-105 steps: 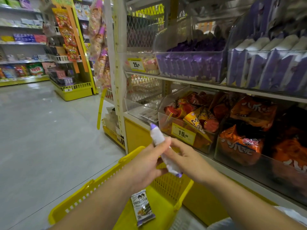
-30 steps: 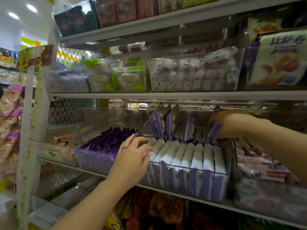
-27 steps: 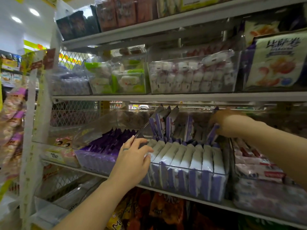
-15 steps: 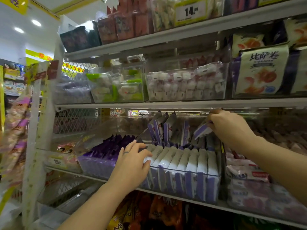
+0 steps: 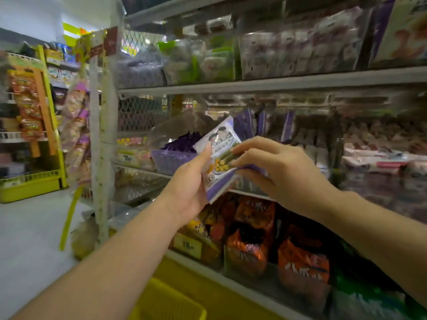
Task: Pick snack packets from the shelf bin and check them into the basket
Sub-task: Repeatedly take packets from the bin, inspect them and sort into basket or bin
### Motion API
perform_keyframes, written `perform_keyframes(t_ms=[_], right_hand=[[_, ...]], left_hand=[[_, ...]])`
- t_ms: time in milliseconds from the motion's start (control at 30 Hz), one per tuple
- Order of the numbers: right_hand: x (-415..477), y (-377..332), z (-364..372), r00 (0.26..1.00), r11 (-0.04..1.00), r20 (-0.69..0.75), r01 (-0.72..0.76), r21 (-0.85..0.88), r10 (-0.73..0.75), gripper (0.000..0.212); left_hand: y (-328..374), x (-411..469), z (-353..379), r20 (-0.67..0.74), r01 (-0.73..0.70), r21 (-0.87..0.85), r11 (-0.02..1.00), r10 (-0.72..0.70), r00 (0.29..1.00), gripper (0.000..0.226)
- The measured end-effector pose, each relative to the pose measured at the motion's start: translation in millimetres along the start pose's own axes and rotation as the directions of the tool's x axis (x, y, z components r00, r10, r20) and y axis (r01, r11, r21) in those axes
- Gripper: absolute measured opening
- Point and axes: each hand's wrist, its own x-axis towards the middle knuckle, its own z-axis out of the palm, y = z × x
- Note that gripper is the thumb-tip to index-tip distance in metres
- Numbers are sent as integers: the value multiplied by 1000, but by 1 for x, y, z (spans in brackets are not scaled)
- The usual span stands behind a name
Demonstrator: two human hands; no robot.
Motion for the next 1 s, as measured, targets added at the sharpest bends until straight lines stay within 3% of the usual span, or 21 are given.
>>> perform_keyframes(t_ms=[133, 233, 300, 367, 500, 600, 733, 833, 1000], right_hand=[[-25, -34, 61, 989, 948, 130, -101, 303, 64, 24], [-42, -64, 111, 949, 785, 157, -314, 534, 273, 37], [-45, -81, 140, 852, 561, 252, -498, 661, 459, 42], [-44, -91, 165, 722, 248, 455, -638, 729, 521, 38], [-43, -102, 201, 518, -328, 754, -687, 648, 405, 37], [-47, -103, 220, 387, -580, 871, -651, 490, 302, 35], [-50, -101, 245, 246, -710, 953, -638, 297, 177, 31], [-49, -100, 260, 257, -744, 958, -615, 263, 127, 30], [-52, -99, 271, 316, -700, 941, -645, 306, 121, 41]], left_hand=[[-28, -35, -54, -210, -58, 22, 998, 61, 976, 30], [-54, -65, -92, -263, -15, 93, 996, 39, 964, 34], [-68, -82, -113, -275, 21, 144, 989, 19, 961, 46], [-79, -97, -130, -267, 72, 221, 973, -11, 964, 52], [-98, -109, -149, -214, 148, 344, 927, -76, 974, 57], [-106, -106, -155, -177, 187, 337, 923, -133, 975, 50], [-119, -100, -172, -205, 266, 369, 890, -201, 958, 46], [-125, -97, -186, -275, 312, 364, 877, -219, 936, 50], [-132, -93, -190, -321, 350, 292, 890, -253, 912, 50]])
